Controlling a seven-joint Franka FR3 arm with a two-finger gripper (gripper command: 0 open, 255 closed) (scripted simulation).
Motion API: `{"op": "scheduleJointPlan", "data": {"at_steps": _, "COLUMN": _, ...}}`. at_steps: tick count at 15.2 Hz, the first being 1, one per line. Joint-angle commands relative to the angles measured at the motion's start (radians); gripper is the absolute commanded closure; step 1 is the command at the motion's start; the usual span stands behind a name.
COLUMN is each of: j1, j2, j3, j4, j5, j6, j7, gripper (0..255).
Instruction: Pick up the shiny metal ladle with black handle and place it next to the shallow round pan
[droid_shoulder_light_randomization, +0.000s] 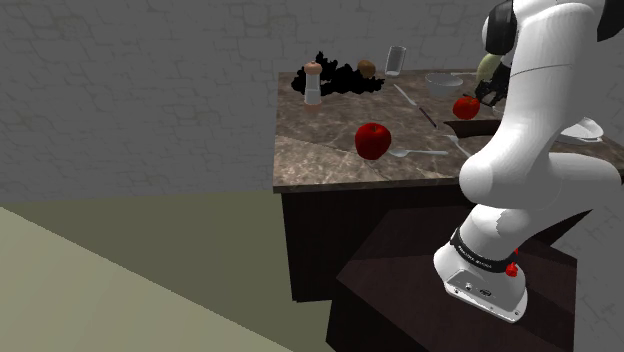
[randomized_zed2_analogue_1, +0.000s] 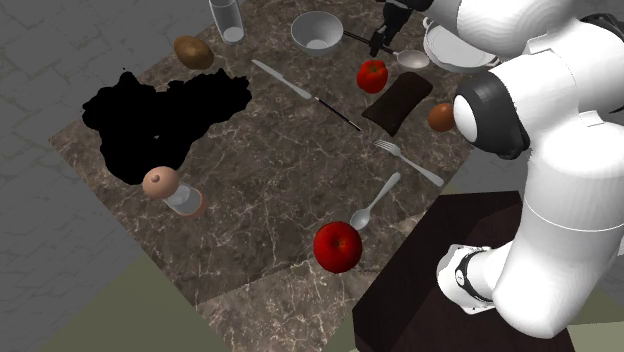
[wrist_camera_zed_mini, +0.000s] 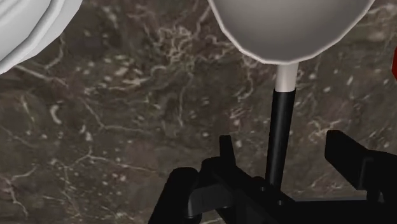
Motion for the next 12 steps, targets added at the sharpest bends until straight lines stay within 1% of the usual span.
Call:
{"op": "scheduleJointPlan", "data": {"at_steps": 1, "j1": 0.000, "j2": 0.000, "j3": 0.000, "j4": 0.000, "j5": 0.000, "j6": 0.000, "j7": 0.000, "gripper": 0}}
{"op": "scheduleJointPlan", "data": {"at_steps": 4, "j1": 0.000, "j2": 0.000, "j3": 0.000, "j4": 0.000, "j5": 0.000, "j6": 0.000, "j7": 0.000, "gripper": 0}}
{"op": "scheduleJointPlan", "data": {"at_steps": 8, "j1": -0.001, "j2": -0.051, "j3": -0.024, "j4": 0.048, "j5": -0.036, "j6": -0.092, "j7": 0.022, "gripper": 0}}
{"op": "scheduleJointPlan", "data": {"at_steps": 12, "j1": -0.001, "j2": -0.051, "j3": -0.024, "j4": 0.048, "j5": -0.036, "j6": -0.092, "j7": 0.022, "gripper": 0}}
